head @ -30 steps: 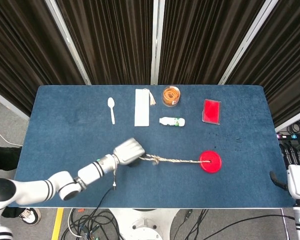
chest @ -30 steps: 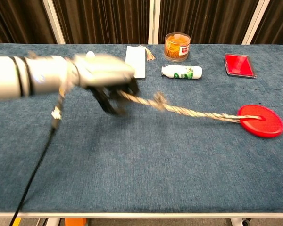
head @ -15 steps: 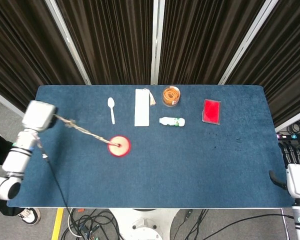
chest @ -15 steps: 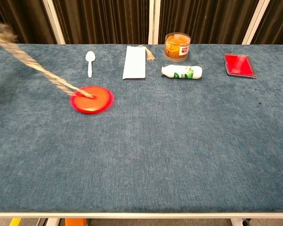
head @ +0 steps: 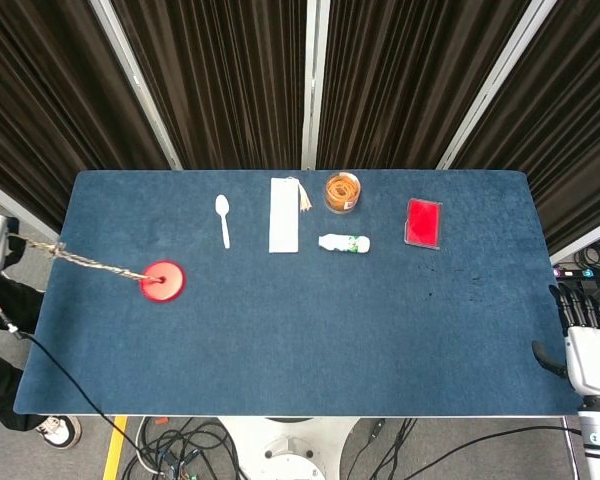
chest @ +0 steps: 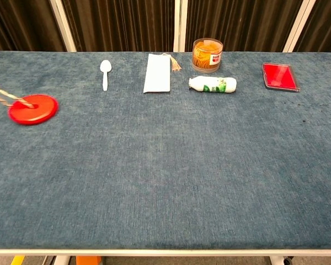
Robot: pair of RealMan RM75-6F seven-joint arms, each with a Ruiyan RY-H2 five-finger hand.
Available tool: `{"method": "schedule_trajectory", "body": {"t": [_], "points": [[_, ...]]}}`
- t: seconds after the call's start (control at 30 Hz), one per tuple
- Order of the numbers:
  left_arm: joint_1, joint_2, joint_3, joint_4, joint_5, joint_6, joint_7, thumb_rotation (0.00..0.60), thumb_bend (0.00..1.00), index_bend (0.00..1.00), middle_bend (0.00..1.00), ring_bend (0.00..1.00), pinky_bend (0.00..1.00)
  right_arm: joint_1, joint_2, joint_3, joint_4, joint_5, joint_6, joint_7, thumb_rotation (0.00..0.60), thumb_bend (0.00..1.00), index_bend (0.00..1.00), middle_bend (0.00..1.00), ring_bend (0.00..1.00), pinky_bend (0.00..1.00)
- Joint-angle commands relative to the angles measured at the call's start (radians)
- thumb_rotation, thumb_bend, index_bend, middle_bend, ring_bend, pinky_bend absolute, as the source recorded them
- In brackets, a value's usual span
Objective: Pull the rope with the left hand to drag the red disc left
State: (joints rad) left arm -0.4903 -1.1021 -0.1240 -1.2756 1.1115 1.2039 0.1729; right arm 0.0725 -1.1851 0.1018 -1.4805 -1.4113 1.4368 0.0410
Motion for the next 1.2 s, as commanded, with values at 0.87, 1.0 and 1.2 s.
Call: {"method": "schedule_trajectory", "body": {"t": [0.87, 1.0, 1.2], "points": [[-0.118, 0.022, 0.08, -0.301, 0.268, -0.268, -0.237, 0.6, 0.09, 0.0, 0.0, 0.0, 0.06, 0.005, -0.013, -0.004, 0.019, 0.011, -0.018, 0.006, 0.6, 0.23, 0.0, 0.06, 0.0, 0.0], [-0.091, 0.043, 0.073, -0.317, 0.279, -0.204, -0.21, 0.6, 0.09, 0.0, 0.0, 0.0, 0.06, 0.005, -0.017, -0.007, 0.021, 0.006, -0.018, 0.007, 0.6, 0.23, 0.0, 0.06, 0.0, 0.0], [0.045, 0.046, 0.118, -0.337, 0.368, 0.028, -0.15, 0.6, 0.09, 0.0, 0.0, 0.0, 0.06, 0.003, -0.01, -0.004, 0.005, -0.002, -0.004, 0.007, 0.6, 0.23, 0.0, 0.06, 0.0, 0.0]]}}
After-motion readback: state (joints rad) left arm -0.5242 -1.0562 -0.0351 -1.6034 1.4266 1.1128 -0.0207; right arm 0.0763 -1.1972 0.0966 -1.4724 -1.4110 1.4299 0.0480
